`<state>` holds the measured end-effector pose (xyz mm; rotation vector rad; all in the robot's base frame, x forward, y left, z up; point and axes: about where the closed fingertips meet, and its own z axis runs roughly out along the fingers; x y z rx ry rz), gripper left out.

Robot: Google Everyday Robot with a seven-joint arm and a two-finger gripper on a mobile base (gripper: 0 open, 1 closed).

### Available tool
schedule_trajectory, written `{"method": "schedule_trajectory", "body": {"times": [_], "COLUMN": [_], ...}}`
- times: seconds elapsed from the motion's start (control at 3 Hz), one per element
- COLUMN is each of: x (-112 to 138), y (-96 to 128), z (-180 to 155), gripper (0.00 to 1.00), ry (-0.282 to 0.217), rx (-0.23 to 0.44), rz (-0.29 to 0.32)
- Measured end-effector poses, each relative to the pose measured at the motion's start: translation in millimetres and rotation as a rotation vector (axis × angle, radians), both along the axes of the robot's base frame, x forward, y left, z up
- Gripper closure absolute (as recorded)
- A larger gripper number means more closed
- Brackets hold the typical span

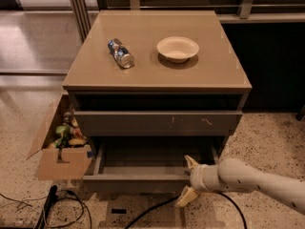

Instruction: Open middle drawer

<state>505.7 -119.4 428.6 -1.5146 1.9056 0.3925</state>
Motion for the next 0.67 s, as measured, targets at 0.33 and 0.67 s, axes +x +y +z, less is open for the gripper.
{"method": "schedule_trajectory", "body": {"times": [0.33, 0.67], "x": [-1.9, -26.2], "y": [1.9, -1.7], "z": [-3.2, -16.1], "gripper": [0.15, 0.39], "ry": [0.021, 0.034], "rx": [0.055, 0.107], "rz": [0.012, 0.025]}}
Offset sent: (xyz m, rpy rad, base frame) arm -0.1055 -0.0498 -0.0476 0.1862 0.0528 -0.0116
